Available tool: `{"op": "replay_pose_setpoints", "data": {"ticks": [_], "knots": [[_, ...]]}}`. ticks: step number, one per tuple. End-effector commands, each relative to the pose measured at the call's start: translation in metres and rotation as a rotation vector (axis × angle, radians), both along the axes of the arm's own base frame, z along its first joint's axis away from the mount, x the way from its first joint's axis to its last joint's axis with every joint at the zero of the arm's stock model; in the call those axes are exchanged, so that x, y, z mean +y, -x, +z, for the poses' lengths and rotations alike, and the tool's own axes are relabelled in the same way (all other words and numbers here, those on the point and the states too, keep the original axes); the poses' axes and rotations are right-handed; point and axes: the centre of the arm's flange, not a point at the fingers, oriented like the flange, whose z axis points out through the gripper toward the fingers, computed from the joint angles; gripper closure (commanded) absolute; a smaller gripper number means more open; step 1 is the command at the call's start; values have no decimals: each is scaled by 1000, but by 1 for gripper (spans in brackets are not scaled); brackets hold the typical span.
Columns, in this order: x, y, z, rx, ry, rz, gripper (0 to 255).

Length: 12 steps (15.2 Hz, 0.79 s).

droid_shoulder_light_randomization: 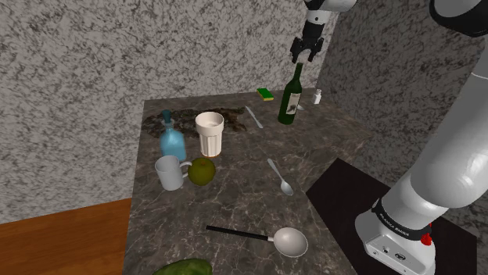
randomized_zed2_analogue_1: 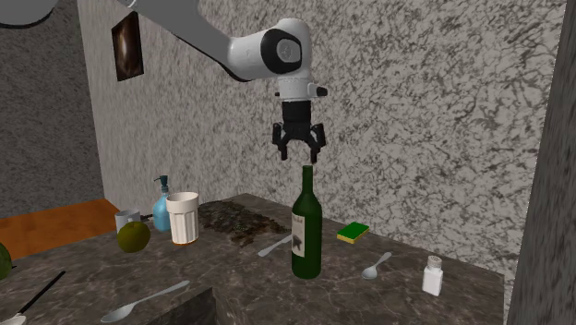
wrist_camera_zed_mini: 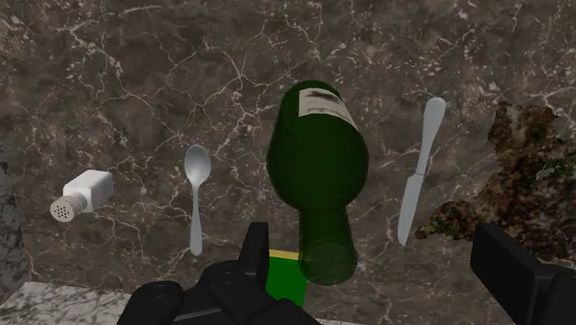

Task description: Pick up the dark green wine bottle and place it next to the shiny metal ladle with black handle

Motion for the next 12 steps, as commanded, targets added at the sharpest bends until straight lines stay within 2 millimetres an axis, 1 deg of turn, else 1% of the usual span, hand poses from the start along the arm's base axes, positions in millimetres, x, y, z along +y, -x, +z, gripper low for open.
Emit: {"op": "replay_pose_setpoints", "data": {"ticks": [1,8,9,12], "knots": [[-20,-12,-10,4,-3,-21,0],[-21,-16,-47,4,-3,-21,0],[-21,-16,-50,4,-3,-21,0],[-21,-16,-50,4,-3,-21,0]]}}
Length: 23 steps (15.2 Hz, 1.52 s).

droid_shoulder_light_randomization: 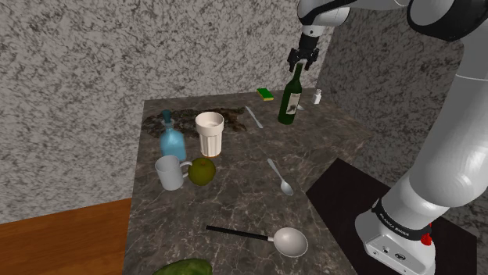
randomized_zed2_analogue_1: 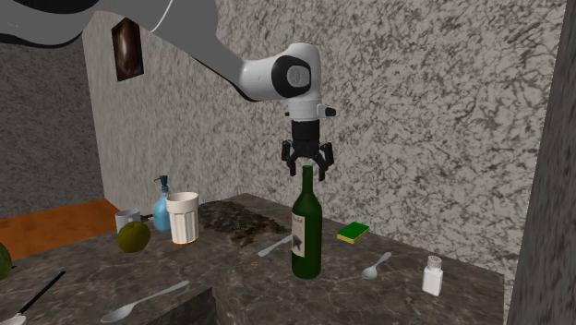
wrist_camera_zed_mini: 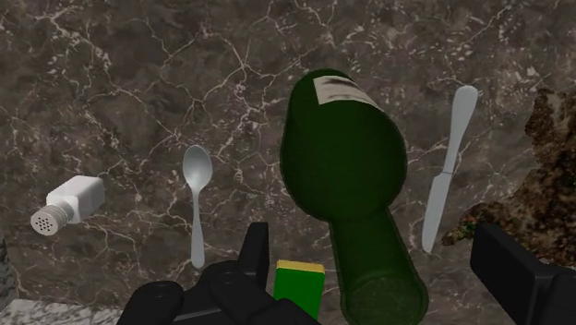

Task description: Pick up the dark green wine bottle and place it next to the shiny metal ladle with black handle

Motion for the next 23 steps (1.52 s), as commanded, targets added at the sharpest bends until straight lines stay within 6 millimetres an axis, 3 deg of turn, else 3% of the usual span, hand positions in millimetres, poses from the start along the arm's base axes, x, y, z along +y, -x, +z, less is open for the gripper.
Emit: {"op": "replay_pose_setpoints", "data": {"ticks": [1,4,5,14,23], "knots": [[0,0,0,0,0,0,0],[0,0,0,0,0,0,0],[0,0,0,0,0,0,255],[0,0,0,0,0,0,255],[0,0,47,0,0,0,255]]}}
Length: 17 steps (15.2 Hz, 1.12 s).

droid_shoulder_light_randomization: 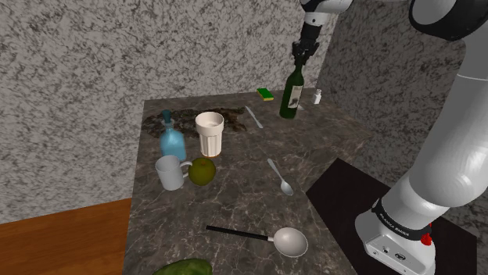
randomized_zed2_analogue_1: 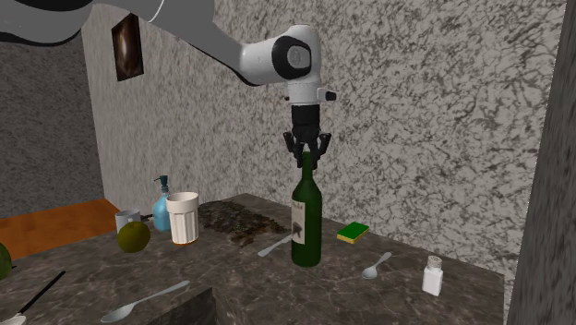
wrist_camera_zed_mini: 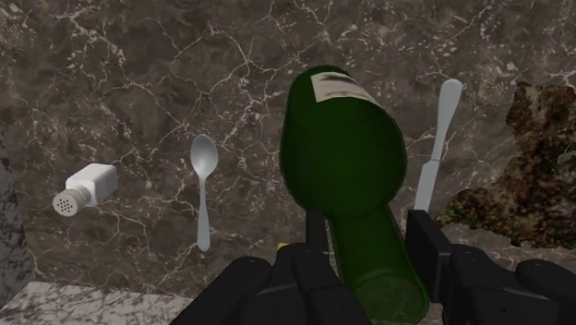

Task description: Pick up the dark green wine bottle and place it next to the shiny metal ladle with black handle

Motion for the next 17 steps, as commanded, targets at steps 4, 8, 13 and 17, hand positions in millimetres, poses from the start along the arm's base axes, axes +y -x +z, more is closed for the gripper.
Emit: {"op": "replay_pose_setpoints", "data": {"ticks": [4,8,13,17], "knots": [[-1,2,28,0,0,0,255],[-1,2,50,0,0,0,255],[-1,2,72,0,0,0,255],[35,37,90,0,0,0,255]]}}
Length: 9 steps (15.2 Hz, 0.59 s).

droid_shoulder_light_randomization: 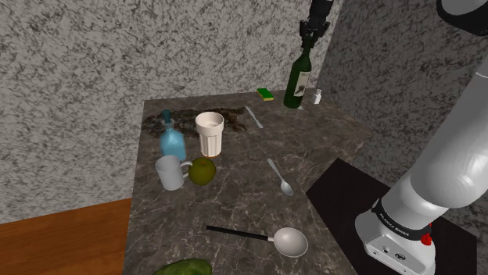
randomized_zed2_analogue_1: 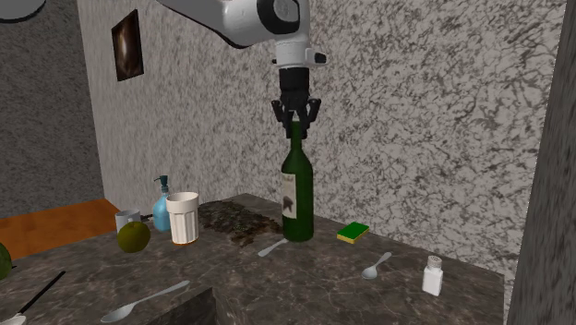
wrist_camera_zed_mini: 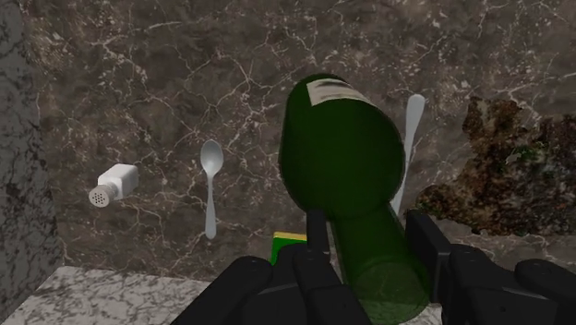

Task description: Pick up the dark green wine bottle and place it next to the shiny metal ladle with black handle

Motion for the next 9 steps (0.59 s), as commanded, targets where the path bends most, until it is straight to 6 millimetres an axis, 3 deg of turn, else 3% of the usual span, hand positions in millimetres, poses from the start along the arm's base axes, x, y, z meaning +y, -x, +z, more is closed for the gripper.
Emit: {"op": "replay_pose_setpoints", "data": {"ticks": [1,9], "knots": [[18,17,8,-1,0,0,255],[90,86,44,-1,0,0,255]]}}
